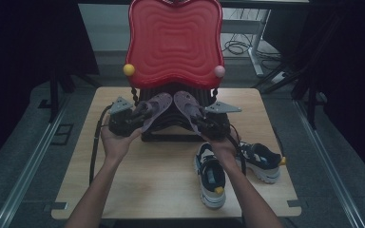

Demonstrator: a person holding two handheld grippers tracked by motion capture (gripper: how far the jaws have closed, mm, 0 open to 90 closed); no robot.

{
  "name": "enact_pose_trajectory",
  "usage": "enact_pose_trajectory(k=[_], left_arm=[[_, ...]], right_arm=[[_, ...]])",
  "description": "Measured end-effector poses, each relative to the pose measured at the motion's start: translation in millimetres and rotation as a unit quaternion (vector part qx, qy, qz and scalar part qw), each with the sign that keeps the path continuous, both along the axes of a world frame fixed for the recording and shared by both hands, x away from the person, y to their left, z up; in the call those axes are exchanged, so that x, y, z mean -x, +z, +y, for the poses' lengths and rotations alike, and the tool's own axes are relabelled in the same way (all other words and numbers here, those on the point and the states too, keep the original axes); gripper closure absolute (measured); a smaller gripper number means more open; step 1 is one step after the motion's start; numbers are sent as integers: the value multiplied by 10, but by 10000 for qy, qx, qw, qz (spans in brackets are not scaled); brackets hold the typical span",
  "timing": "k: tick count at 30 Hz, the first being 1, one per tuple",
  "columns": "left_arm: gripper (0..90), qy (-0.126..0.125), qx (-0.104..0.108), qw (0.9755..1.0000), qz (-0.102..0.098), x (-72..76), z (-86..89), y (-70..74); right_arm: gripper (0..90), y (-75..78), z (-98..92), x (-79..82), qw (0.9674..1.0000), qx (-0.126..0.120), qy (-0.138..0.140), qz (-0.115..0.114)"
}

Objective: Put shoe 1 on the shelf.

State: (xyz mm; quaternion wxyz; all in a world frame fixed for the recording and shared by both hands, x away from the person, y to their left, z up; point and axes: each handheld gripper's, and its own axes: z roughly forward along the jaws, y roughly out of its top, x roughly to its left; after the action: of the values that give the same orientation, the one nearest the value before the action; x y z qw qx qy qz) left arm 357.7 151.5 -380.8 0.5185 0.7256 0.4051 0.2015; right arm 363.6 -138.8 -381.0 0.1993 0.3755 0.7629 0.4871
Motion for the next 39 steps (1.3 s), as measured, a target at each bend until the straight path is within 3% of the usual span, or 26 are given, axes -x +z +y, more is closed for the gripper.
enact_pose_trajectory(k=[10,39], left_arm=[[860,152,-10,9997,-189,-103,-101,-59],[857,446,47,9977,-516,-214,-250,-129]], right_arm=[[863,-24,105,-142,9997,77,-204,-112],[863,-65,182,-237,9981,43,-507,-339]])
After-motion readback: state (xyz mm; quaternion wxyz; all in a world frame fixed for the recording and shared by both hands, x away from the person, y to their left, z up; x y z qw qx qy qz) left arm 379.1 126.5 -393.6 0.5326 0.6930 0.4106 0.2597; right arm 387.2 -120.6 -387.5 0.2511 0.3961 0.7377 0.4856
